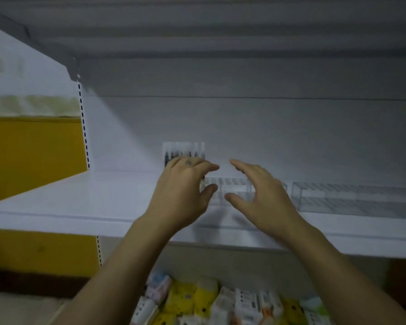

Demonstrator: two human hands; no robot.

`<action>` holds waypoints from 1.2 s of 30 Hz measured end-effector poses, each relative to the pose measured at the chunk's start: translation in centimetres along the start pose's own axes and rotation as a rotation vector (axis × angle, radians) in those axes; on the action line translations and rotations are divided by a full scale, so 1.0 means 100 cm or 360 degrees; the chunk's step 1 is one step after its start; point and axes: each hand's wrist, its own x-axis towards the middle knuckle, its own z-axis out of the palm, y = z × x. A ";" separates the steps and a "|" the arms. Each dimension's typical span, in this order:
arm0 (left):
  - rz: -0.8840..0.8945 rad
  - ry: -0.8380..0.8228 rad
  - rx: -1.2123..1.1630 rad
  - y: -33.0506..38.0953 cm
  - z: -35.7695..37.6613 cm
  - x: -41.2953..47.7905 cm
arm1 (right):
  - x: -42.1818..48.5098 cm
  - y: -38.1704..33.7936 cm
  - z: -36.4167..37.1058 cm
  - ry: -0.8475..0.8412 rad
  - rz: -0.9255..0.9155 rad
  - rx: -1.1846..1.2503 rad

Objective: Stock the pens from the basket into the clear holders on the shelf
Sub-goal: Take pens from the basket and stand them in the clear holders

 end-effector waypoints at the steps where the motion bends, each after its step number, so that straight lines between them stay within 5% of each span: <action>1: 0.0002 0.0009 -0.0023 0.005 0.003 -0.010 | -0.012 -0.002 -0.002 0.0006 0.0004 -0.0011; 10: -0.0026 0.0025 -0.0219 0.041 0.035 -0.097 | -0.107 0.005 -0.010 0.0045 -0.0026 -0.0210; 17: -0.0181 -0.0411 -0.0416 0.055 0.093 -0.166 | -0.186 0.035 0.033 -0.0047 0.0052 -0.0303; 29: -0.0490 -0.1303 -0.0554 0.079 0.230 -0.283 | -0.314 0.117 0.135 -0.1067 0.0900 -0.0190; 36: -0.0592 -0.1817 -0.0651 0.092 0.283 -0.360 | -0.406 0.168 0.176 -0.1431 0.1440 0.0000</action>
